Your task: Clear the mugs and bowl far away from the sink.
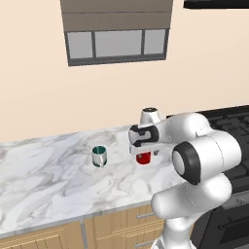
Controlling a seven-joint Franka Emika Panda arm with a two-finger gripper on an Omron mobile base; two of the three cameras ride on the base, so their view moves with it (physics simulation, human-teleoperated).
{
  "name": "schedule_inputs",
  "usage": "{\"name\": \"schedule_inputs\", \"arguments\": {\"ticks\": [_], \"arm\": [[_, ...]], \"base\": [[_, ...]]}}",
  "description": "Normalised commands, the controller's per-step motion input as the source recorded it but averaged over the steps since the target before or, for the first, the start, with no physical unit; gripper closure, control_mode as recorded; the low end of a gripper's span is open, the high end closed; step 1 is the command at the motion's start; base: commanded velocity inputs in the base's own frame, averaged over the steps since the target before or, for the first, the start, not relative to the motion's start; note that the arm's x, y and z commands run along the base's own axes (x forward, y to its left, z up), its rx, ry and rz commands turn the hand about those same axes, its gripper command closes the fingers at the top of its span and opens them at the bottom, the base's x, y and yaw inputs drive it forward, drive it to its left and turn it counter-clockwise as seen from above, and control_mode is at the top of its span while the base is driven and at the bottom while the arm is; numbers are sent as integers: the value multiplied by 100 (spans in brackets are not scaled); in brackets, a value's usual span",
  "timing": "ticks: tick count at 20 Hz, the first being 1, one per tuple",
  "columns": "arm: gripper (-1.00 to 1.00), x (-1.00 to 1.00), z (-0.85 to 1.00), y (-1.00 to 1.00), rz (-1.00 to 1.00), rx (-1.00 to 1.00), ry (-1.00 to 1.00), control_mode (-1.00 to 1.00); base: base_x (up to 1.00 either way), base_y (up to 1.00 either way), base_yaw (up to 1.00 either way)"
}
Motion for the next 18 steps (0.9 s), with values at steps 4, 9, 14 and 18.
{"name": "schedule_inputs", "arguments": {"ticks": [4, 9, 14, 18], "arm": [[-100, 0, 51, 0, -10, 0, -1, -100], [-100, -5, 36, 0, -9, 0, -4, -100], [-100, -44, 86, 0, -11, 2, -14, -100], [-100, -89, 64, 0, -8, 2, -25, -100]], "base": [[0, 0, 0], [0, 0, 0], [0, 0, 0], [0, 0, 0]]}}
